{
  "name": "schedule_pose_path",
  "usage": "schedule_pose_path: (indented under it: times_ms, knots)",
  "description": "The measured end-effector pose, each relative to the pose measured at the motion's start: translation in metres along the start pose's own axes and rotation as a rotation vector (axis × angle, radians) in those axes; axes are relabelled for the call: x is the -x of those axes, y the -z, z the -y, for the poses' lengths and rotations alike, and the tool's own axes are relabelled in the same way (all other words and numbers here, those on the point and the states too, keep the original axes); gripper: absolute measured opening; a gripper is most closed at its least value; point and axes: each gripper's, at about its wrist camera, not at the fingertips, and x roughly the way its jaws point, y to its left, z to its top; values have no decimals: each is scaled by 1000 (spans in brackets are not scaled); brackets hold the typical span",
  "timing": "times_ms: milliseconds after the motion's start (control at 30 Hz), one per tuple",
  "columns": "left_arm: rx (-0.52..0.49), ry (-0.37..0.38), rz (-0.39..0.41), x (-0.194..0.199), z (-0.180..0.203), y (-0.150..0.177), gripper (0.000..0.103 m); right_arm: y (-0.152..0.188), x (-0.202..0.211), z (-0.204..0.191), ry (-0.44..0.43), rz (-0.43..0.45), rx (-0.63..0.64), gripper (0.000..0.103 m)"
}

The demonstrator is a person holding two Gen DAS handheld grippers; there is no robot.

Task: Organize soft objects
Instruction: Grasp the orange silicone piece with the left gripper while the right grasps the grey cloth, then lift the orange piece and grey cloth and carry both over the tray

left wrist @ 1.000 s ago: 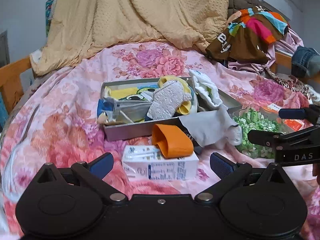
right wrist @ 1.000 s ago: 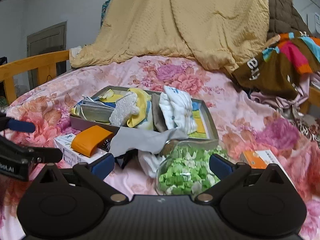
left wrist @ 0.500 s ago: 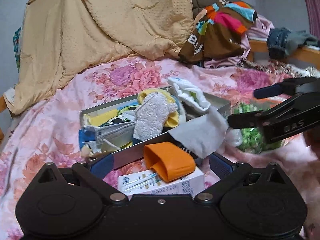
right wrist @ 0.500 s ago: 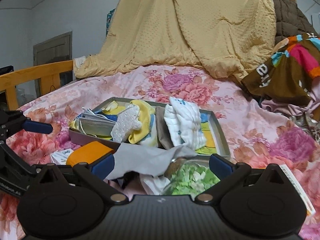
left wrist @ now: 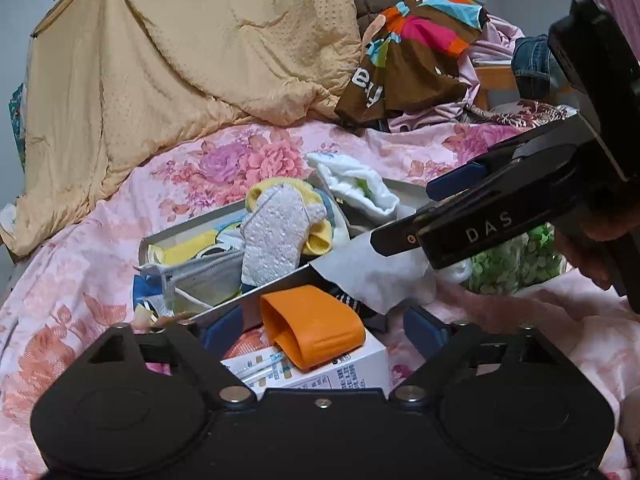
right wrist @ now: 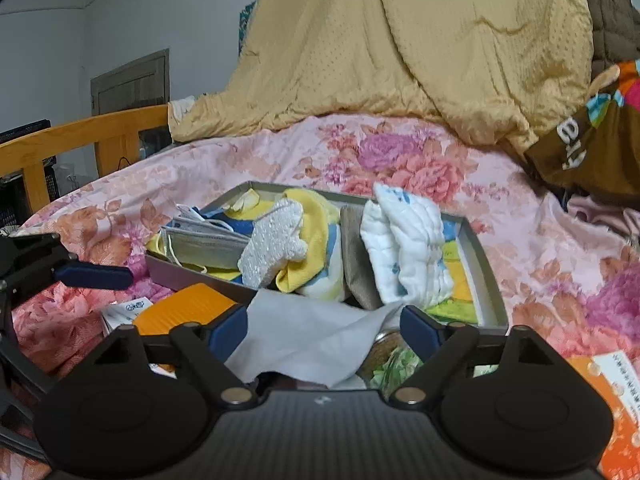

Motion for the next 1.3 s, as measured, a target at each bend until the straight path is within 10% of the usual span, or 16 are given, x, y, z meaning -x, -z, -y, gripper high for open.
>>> schedule_pose_path:
  times_ms: [867,1033,1300]
  knots:
    - [59,-32,-63,-14,-6,0,45,5,-6,-5,23,-89,-4,52]
    - [69,-29,-69,-14,-6,1,42,4,-6,-6,24,-100,-5,23]
    - [127,-20,-68,-10,-11,-1,41,1,-2,-6,28,-83,-15,8]
